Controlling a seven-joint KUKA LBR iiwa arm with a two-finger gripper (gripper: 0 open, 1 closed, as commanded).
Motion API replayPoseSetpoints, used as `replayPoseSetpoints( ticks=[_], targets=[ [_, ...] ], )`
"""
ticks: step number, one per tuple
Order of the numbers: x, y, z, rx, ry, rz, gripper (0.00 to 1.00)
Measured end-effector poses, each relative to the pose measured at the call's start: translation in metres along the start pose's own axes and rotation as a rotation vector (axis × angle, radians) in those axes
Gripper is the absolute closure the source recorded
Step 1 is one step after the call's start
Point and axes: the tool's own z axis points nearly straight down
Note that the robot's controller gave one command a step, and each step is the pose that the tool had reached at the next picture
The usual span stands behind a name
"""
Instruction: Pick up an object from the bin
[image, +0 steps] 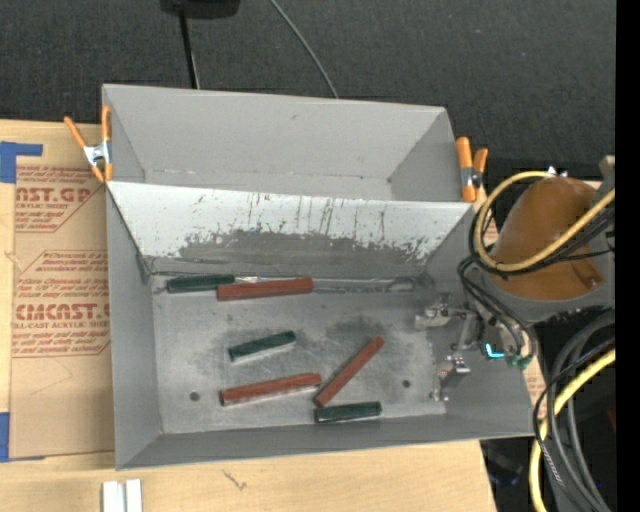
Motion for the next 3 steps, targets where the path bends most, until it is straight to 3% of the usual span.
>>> replayPoseSetpoints(
  ticks=[1,2,3],
  targets=[
    [-0.002,0.000,-0.003,0.001,-0.007,-0.001,0.00],
    [-0.020,0.058,0.061,0.005,-0.028,-0.020,1.00],
    [-0.020,0.058,0.061,0.005,-0.028,-0.020,1.00]
  ],
)
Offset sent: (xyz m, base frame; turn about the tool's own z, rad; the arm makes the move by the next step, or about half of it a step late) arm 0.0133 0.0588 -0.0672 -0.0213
